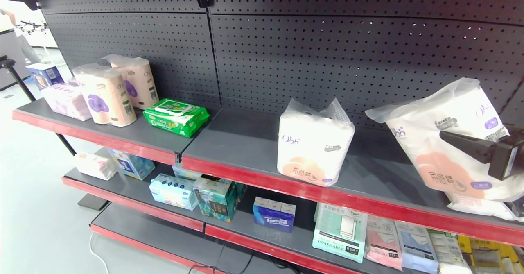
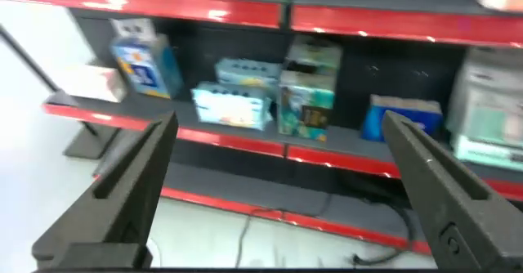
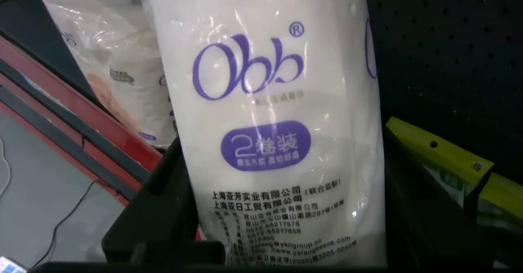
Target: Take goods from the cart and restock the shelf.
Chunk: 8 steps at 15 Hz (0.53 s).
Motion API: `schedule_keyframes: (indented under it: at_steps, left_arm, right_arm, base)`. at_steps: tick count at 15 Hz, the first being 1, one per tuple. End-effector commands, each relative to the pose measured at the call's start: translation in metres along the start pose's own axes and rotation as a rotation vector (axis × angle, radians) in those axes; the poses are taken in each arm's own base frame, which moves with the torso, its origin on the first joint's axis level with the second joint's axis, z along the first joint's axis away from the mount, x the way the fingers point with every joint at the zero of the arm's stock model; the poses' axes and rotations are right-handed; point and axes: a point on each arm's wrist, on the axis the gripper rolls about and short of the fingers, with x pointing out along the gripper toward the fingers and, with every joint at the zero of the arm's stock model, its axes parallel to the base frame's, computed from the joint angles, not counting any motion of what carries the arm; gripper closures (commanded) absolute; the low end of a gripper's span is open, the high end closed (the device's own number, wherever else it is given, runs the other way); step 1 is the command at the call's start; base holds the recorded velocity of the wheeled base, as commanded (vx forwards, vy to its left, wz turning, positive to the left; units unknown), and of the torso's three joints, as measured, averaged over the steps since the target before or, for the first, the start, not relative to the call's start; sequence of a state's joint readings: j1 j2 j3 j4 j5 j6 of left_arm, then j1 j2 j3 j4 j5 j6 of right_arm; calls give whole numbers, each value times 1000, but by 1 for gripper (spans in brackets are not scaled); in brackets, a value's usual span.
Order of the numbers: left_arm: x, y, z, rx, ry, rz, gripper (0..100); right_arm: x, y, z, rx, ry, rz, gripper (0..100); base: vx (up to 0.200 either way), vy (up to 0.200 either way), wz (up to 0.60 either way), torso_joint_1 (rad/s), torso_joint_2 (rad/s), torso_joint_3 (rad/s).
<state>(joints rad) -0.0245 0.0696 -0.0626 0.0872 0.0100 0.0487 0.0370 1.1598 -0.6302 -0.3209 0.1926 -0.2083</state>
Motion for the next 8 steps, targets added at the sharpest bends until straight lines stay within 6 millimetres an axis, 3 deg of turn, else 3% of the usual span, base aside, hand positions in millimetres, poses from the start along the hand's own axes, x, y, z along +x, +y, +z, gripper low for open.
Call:
schedule_keyframes:
  at_steps: [1, 8]
  left_arm:
    - [-6, 0, -2, -7, -66, 45, 0]
    - [-5, -4, -1, -57, -52, -130, 0]
  right_arm:
    - [1, 0, -1, 0, 2, 3, 100]
    - [6, -1, -3, 3, 16, 2, 100]
  base:
    - [0, 0, 0, 0, 0, 0]
    - [0, 0, 0, 0, 0, 0]
